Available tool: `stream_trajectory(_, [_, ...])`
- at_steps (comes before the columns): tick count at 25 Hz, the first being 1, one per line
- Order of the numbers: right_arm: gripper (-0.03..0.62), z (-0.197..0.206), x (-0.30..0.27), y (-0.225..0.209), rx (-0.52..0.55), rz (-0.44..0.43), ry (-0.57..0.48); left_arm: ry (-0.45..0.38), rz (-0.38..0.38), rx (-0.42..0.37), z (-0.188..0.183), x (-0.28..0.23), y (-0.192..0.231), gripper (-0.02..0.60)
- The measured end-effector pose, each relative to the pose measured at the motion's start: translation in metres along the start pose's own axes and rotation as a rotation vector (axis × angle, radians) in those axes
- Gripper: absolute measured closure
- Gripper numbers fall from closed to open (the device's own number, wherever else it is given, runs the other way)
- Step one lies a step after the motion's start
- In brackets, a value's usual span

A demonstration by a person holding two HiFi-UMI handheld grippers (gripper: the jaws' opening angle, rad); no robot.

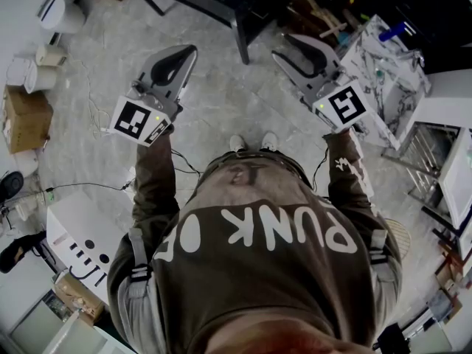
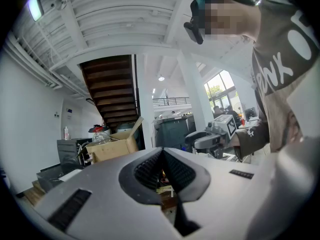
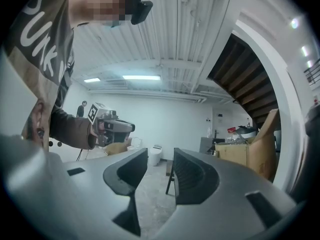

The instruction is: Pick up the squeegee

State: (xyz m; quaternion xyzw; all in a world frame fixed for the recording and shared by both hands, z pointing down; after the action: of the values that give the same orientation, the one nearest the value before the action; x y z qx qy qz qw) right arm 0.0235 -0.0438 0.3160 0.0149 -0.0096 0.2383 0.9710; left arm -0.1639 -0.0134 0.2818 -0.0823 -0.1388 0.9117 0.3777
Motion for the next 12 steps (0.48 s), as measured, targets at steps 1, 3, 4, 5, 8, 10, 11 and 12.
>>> stream_trajectory(1, [0.414,0.0,-0.0002,-0.0002,0.0,-0.002,0.001,0.0,0.001,0.001,0.0001,-0.0005,0.0001,0.578])
stream_trajectory(3, [0.394,-0.0003,-0.0008,-0.0001,0.0,-0.003,0.004,0.0,0.002,0.002,0.0004,-0.0005,0.0009,0.578])
stream_trajectory(4, [0.387,-0.0005,-0.0012,0.0006,0.001,-0.006,0.005,-0.001,0.001,0.002,0.0005,0.0001,0.0013,0.578])
stream_trajectory(5, [0.376,-0.0005,-0.0015,0.0015,0.001,-0.01,0.007,-0.002,0.001,0.002,0.0006,0.0009,0.0017,0.578])
stream_trajectory(8, [0.328,0.0004,-0.0017,0.0039,0.006,-0.023,0.01,-0.004,0.0,0.002,0.0011,0.002,0.0012,0.578])
stream_trajectory(10, [0.288,0.0026,-0.0014,0.0041,0.008,-0.033,0.016,-0.003,0.0,0.002,0.002,0.0014,0.0002,0.578])
stream_trajectory(11, [0.267,0.0042,-0.0013,0.0038,0.009,-0.036,0.021,-0.002,-0.001,0.002,0.0025,0.001,-0.0002,0.578])
stream_trajectory(12, [0.244,0.0057,-0.0013,0.0035,0.008,-0.038,0.027,-0.001,-0.001,0.003,0.0029,0.0009,-0.0006,0.578])
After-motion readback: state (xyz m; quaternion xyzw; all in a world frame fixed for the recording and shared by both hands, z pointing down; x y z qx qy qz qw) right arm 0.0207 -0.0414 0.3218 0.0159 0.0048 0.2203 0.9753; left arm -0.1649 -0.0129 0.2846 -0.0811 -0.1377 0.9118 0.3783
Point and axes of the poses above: the fingertips, and each gripper's own axes: x backward along the fingers, y to its left, z out of its underside, the point moved 3 cm from there along x, backward along the fingers, and after that the axes turned 7 degrees about -x, right-handed, at the moved point
